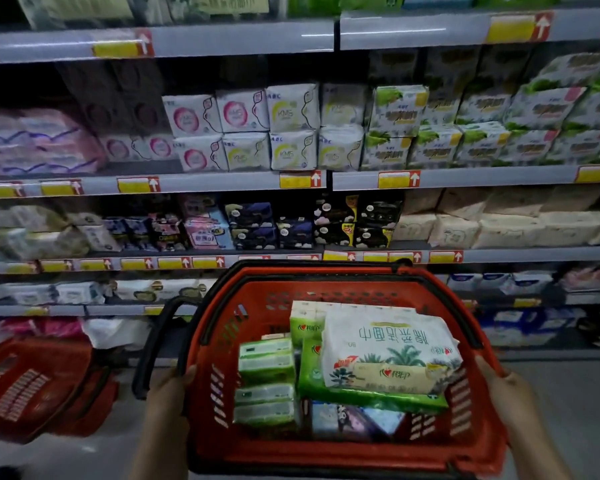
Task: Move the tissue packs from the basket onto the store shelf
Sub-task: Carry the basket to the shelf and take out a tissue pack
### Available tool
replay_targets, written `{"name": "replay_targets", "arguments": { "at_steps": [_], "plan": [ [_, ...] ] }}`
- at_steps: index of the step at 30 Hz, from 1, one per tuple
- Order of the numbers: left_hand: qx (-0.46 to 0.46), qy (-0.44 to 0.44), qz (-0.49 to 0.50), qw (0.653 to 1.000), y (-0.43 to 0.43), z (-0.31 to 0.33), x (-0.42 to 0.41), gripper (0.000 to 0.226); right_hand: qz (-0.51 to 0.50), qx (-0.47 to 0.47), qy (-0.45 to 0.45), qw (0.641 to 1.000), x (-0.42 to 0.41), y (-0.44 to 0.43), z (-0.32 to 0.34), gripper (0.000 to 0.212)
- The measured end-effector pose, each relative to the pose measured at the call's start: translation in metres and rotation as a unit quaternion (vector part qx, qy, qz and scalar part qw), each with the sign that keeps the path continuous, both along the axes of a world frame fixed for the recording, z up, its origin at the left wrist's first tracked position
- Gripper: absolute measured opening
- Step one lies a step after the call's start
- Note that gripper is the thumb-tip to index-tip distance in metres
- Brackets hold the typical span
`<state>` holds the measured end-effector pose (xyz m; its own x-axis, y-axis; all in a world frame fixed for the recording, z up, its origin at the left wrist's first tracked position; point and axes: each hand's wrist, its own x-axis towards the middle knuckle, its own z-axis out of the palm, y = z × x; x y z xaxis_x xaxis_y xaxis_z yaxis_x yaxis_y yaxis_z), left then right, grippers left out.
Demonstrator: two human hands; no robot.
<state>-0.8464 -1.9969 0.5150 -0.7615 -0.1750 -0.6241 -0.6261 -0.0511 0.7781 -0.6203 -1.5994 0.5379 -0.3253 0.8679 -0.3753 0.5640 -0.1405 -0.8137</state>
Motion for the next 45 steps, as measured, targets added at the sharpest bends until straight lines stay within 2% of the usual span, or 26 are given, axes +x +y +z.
{"name": "replay_targets", "arguments": {
  "at_steps": [3, 6, 9, 14, 19, 25, 29, 32, 37, 40, 45],
  "plan": [
    [0.009, -0.032, -0.002, 0.999, -0.008, -0.022, -0.003, 0.029, -0.008, -0.009, -0.002, 1.000, 0.001, -0.014, -0.020, 0.030],
    [-0.028, -0.044, 0.008, 0.999, -0.010, -0.058, -0.013, 0.021, -0.022, -0.036, -0.014, 0.999, -0.007, -0.018, -0.058, 0.031],
    [-0.049, -0.050, -0.018, 0.997, -0.007, -0.102, -0.025, 0.030, -0.028, -0.045, -0.036, 0.998, -0.014, -0.013, -0.104, 0.034],
    [0.008, -0.109, -0.039, 0.993, -0.001, -0.198, -0.043, 0.034, -0.025, -0.033, -0.048, 0.998, -0.034, -0.003, -0.193, 0.030],
    [0.030, -0.086, -0.031, 0.995, 0.018, -0.298, -0.063, 0.030, -0.026, -0.036, -0.028, 0.999, -0.055, 0.012, -0.309, 0.032],
    [0.040, -0.035, -0.036, 0.998, 0.040, -0.416, -0.092, 0.033, -0.033, -0.013, -0.005, 0.999, -0.096, 0.020, -0.414, 0.026],
    [0.040, -0.035, -0.026, 0.998, 0.056, -0.486, -0.111, 0.030, -0.030, -0.019, -0.006, 0.999, -0.107, 0.043, -0.496, 0.029],
    [0.056, -0.031, -0.034, 0.997, 0.067, -0.529, -0.117, 0.029, -0.019, -0.006, -0.018, 1.000, -0.114, 0.052, -0.530, 0.033],
    [0.070, -0.031, -0.016, 0.997, 0.088, -0.570, -0.115, 0.030, -0.015, -0.004, -0.038, 0.999, -0.123, 0.067, -0.567, 0.034],
    [0.046, -0.007, -0.013, 0.999, 0.097, -0.577, -0.126, 0.025, -0.014, -0.005, -0.044, 0.999, -0.130, 0.076, -0.585, 0.048],
    [0.031, 0.010, 0.037, 0.999, 0.095, -0.572, -0.125, 0.042, 0.009, 0.004, -0.036, 0.999, -0.155, 0.079, -0.585, 0.026]
  ]
}}
